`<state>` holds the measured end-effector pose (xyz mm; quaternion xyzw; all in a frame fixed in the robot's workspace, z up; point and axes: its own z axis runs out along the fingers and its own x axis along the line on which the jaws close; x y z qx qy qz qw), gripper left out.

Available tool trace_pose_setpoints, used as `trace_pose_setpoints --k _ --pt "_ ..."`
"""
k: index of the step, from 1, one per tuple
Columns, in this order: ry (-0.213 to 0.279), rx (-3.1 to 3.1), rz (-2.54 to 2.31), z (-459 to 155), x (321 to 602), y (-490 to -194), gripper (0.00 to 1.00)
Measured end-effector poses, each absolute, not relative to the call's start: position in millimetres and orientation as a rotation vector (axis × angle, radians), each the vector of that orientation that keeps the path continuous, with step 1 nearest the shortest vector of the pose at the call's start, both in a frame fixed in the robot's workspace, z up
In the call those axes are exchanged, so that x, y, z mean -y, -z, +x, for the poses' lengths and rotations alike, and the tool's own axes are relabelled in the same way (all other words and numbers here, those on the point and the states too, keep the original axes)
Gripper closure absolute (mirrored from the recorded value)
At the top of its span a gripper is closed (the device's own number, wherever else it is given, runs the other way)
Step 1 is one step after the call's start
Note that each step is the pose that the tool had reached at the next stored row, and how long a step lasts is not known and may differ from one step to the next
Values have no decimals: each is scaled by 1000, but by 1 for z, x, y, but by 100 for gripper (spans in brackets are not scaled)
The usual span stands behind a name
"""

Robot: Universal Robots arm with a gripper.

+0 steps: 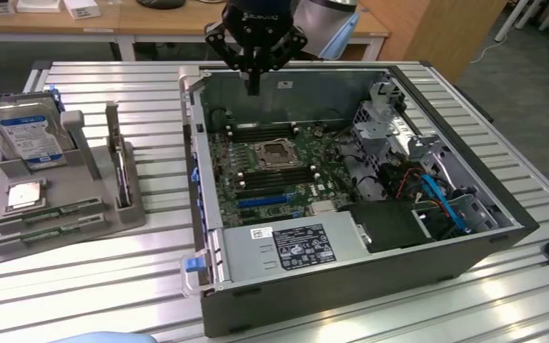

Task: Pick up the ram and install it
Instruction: 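Reach for the ram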

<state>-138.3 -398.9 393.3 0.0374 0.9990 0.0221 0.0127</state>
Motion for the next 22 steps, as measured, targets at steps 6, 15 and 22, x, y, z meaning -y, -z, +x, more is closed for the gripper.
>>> trace_pose_setpoints --k 6,15,22 --pt "-69 -3113 117 -164 399 -393 90" --pt "-69 -3113 117 -205 399 -393 90" --pt "-69 -3113 117 -236 399 -393 90"
